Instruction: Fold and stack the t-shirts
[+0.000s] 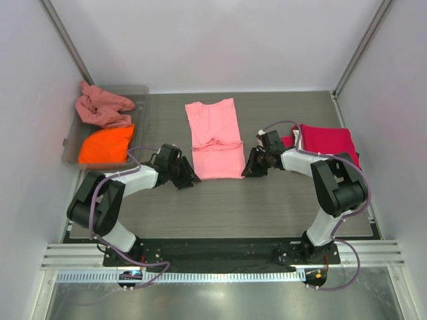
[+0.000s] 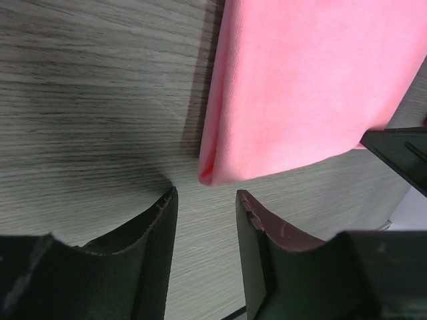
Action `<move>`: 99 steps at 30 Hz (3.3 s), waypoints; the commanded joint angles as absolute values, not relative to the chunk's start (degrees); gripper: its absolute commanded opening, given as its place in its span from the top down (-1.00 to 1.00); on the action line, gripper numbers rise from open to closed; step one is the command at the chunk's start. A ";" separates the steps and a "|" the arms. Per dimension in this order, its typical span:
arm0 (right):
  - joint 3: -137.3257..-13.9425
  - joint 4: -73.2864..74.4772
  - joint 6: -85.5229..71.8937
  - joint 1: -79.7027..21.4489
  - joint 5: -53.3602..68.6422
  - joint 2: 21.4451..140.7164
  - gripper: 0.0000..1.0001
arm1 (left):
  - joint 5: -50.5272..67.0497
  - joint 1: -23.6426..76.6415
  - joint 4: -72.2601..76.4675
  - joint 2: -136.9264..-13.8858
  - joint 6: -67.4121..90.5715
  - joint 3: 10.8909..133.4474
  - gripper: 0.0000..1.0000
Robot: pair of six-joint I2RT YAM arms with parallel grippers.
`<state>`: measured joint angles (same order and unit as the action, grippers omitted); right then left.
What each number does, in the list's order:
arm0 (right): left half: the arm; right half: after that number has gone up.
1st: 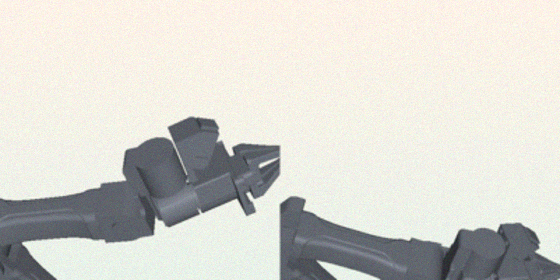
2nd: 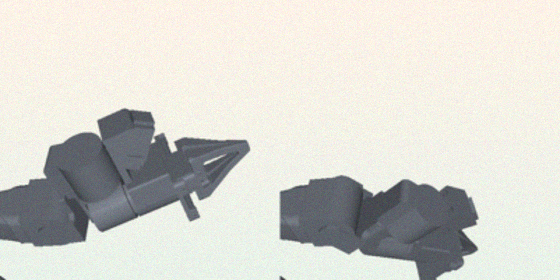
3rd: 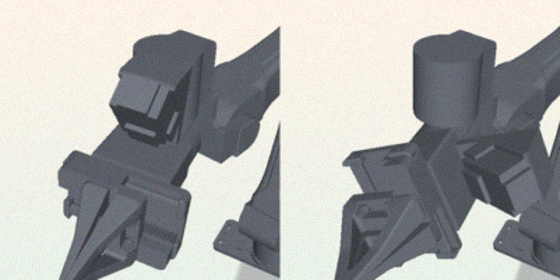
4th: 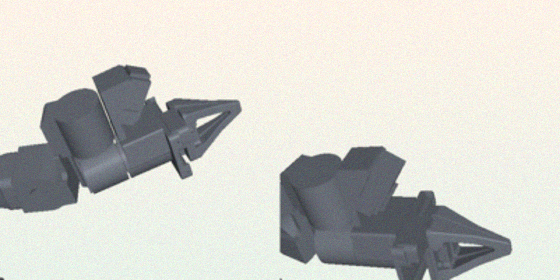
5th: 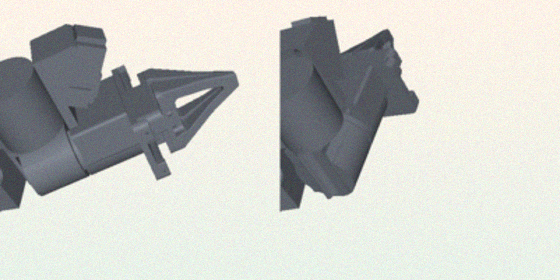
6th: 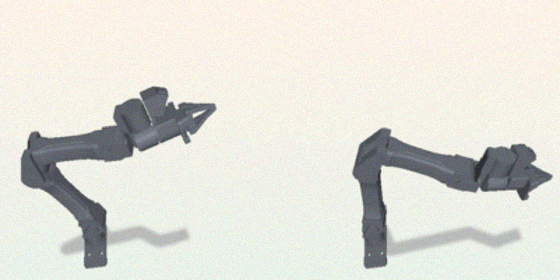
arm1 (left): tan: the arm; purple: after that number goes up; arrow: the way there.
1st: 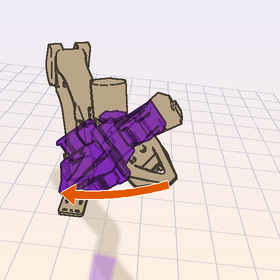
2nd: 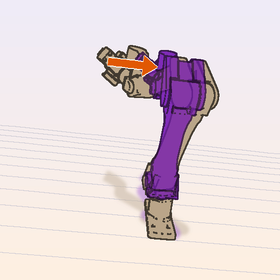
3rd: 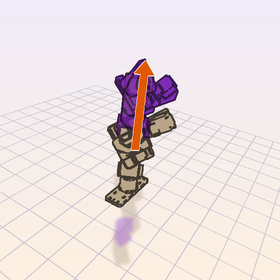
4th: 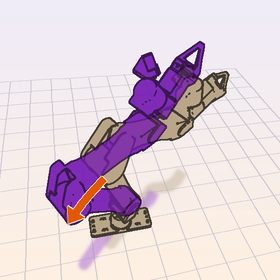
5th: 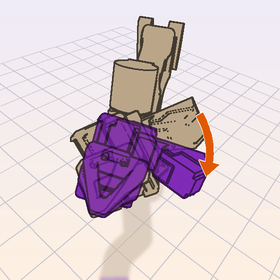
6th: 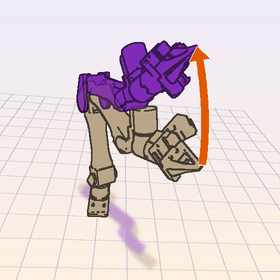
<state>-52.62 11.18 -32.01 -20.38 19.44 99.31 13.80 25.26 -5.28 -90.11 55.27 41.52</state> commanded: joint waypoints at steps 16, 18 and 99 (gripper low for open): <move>-52.82 10.02 -31.20 -20.21 20.83 98.00 0.98 | 10.81 25.23 -3.96 -95.01 53.79 44.92 1.00; -52.47 10.11 -31.03 -20.21 21.00 97.30 0.98 | 11.34 25.40 -4.04 -94.49 53.70 44.21 1.00; -96.59 21.80 -23.29 -12.39 21.79 123.12 -0.57 | 12.56 13.53 -12.92 -106.87 48.25 71.89 -0.73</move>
